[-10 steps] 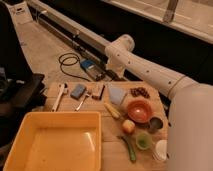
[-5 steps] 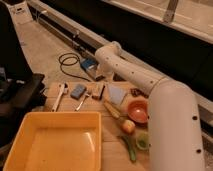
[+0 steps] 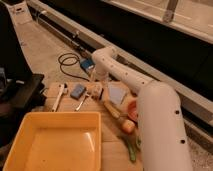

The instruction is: Wipe table surface with eraser

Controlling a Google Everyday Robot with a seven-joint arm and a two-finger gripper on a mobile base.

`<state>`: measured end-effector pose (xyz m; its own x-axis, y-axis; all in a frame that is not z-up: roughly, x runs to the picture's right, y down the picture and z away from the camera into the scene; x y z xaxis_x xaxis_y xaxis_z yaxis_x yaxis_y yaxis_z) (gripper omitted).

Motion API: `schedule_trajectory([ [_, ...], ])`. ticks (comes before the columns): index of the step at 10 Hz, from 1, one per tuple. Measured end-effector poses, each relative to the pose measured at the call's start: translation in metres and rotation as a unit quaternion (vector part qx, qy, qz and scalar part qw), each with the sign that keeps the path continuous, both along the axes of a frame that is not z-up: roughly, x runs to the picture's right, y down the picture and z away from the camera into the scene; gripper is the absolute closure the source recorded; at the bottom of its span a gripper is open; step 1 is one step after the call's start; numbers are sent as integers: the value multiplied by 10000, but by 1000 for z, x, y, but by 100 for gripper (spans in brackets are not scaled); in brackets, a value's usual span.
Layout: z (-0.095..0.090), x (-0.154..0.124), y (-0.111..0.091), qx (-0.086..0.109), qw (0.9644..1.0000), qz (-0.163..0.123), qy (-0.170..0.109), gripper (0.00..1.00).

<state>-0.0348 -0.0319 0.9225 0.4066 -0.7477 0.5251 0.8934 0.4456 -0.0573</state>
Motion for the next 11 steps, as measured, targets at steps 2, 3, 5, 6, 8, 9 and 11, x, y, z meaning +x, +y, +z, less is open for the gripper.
schedule_trajectory([
  [2, 0, -2, 0, -1, 10000, -10, -6, 35],
  [3, 0, 1, 0, -26, 10000, 3, 27, 35],
  [5, 13, 2, 14, -188, 9998, -3, 117, 35],
  [6, 22, 5, 23, -282, 9994, 10, 177, 35],
  [8, 31, 12, 33, -408, 9988, 48, 264, 35],
  [9, 35, 12, 36, -469, 9985, 64, 280, 35],
  [11, 40, 11, 40, -551, 9981, 62, 265, 35],
])
